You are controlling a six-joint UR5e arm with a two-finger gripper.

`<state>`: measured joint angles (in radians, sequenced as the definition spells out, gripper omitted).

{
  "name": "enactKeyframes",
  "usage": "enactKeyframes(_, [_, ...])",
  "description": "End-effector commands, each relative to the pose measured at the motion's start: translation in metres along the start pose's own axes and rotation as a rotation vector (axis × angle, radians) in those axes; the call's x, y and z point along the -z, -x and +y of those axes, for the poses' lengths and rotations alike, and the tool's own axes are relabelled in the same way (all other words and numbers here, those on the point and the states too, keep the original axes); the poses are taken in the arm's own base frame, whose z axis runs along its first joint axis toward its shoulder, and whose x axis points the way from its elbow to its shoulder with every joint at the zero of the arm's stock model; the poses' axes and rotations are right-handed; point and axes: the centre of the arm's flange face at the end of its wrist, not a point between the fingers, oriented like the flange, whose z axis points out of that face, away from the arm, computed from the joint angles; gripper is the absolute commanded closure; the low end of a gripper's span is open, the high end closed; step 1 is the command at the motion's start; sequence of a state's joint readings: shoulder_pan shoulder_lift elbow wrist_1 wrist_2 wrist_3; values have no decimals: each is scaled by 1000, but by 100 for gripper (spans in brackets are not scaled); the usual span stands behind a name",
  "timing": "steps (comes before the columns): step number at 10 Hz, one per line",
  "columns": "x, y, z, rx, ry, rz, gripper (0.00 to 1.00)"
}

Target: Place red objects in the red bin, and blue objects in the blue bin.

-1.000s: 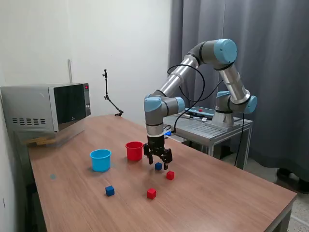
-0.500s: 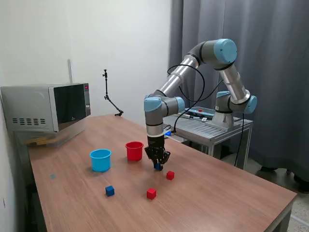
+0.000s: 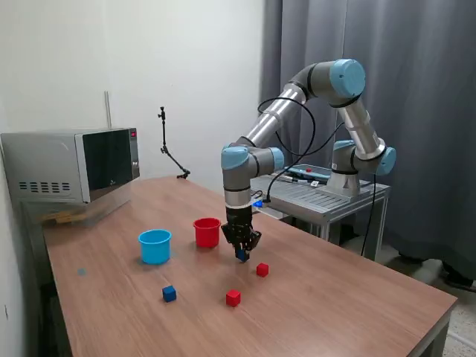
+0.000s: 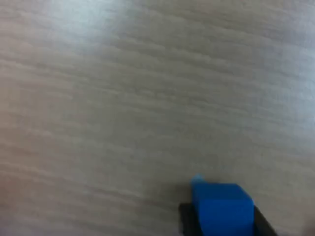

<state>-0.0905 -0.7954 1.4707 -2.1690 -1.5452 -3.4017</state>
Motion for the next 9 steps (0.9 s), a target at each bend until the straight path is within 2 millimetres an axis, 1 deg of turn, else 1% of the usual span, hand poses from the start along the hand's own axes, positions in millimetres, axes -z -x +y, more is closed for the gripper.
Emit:
enactKeyframes(1, [47, 0, 13, 5, 73, -24, 100])
enactKeyframes(2, [72, -1, 20, 8, 114, -31, 100])
enactKeyframes(3, [89, 0, 26, 9, 135, -37, 100])
enactKeyframes(5, [104, 8, 32, -10, 162, -37, 100])
enactKeyframes(6, [120, 13, 42, -76, 193, -37, 100])
enactKeyframes(7, [137, 35, 48, -115, 207, -38, 100])
enactKeyframes(8, [145, 54, 53, -140, 206, -38, 100])
enactKeyframes(9, [149, 75, 56, -165, 203, -38, 100])
